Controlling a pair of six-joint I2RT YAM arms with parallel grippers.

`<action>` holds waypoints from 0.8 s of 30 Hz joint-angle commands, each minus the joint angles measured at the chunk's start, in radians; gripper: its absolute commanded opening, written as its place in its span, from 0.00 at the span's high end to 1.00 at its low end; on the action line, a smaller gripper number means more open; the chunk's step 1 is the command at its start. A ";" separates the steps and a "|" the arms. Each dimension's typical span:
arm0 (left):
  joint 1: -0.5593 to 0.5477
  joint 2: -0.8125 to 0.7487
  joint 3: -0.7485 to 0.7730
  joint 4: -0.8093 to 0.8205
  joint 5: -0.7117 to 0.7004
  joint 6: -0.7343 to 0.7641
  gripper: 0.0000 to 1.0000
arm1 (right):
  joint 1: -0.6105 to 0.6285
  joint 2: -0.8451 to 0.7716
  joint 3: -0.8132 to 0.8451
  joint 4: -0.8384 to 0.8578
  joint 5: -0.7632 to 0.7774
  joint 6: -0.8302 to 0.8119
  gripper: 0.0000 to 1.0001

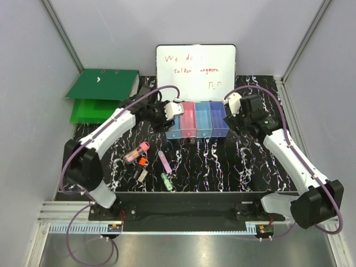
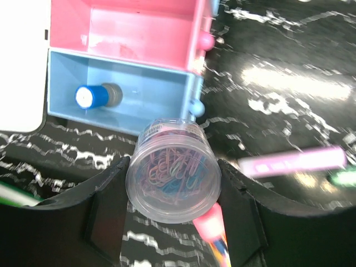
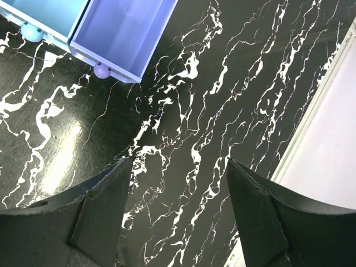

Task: Sort the stationery into containers
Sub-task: Pick up the stationery from the center of the board, then place the stationery in the storage box.

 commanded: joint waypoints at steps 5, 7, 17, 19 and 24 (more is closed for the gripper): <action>0.000 0.214 0.158 0.125 -0.031 -0.019 1.00 | -0.004 0.012 0.000 0.017 0.003 0.018 0.23; 0.003 0.251 0.194 0.128 -0.045 -0.004 1.00 | -0.004 0.011 -0.008 0.017 0.001 0.015 0.23; 0.015 0.324 0.249 0.130 -0.017 0.013 1.00 | -0.004 0.012 -0.010 0.034 0.014 0.001 0.23; 0.013 0.340 0.247 0.131 -0.017 0.015 1.00 | -0.004 0.019 0.000 0.037 0.014 -0.001 0.23; 0.013 0.378 0.258 0.144 -0.013 0.018 1.00 | -0.006 0.026 0.006 0.042 0.009 0.001 0.23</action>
